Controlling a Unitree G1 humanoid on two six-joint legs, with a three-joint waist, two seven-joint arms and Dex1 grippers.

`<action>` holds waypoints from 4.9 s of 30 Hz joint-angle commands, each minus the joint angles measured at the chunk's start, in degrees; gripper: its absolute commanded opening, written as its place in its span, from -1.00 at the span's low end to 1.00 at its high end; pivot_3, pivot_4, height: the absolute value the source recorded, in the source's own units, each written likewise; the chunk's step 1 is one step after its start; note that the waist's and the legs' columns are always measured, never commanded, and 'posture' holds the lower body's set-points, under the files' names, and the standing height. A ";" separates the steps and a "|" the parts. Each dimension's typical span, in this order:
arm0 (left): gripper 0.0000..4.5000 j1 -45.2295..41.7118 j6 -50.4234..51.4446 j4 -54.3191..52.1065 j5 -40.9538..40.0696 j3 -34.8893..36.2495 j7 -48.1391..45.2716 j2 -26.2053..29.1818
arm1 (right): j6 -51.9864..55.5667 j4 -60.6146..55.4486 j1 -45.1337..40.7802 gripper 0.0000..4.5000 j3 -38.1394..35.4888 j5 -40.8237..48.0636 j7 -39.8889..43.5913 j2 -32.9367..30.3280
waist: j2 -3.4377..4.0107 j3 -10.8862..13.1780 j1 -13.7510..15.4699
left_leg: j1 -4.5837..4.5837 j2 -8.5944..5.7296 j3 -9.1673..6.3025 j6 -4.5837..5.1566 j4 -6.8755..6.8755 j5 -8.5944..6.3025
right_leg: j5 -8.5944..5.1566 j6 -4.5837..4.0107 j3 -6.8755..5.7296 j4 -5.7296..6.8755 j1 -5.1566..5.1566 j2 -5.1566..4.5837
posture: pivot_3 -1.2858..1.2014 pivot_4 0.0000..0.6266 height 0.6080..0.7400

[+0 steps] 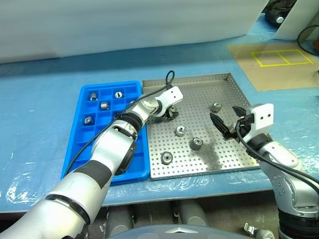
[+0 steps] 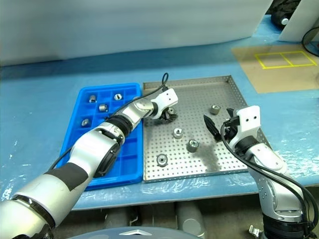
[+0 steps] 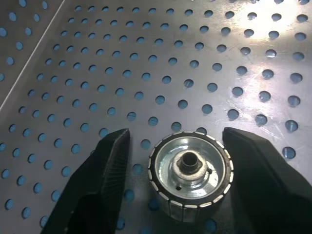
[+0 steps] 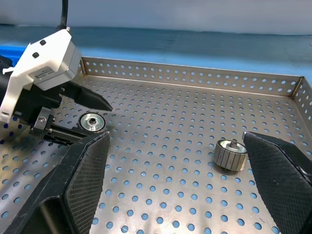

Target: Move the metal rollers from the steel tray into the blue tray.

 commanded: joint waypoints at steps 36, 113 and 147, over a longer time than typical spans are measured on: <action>-0.24 17.15 6.25 -44.68 -21.70 12.50 -43.23 25.68 | -3.11 20.69 -27.97 1.00 18.41 2.06 23.79 0.06 | 0.14 0.13 5.59 | -0.22 0.16 0.08 0.01 -0.15 0.03 | 0.05 0.00 -0.07 0.23 -0.42 -0.11 | -0.04 -0.52 1.00; 0.48 5.94 -11.79 -16.39 -22.09 0.33 -29.98 7.37 | -0.39 9.39 -11.49 1.00 1.45 -2.30 16.54 -3.51 | -0.06 0.05 7.77 | -0.11 0.16 0.24 -0.74 -0.22 0.47 | 0.01 -0.05 -0.09 0.96 -0.62 0.28 | -0.38 -0.52 1.00; 0.48 6.77 -19.19 -5.31 -5.66 -4.18 -36.00 2.61 | 3.25 -3.16 2.67 1.00 -2.50 -0.35 4.71 -2.63 | -0.01 0.03 0.79 | -0.04 0.23 0.19 0.02 0.14 0.00 | 0.00 -0.10 0.04 0.20 -0.12 0.08 | -0.50 -0.52 1.00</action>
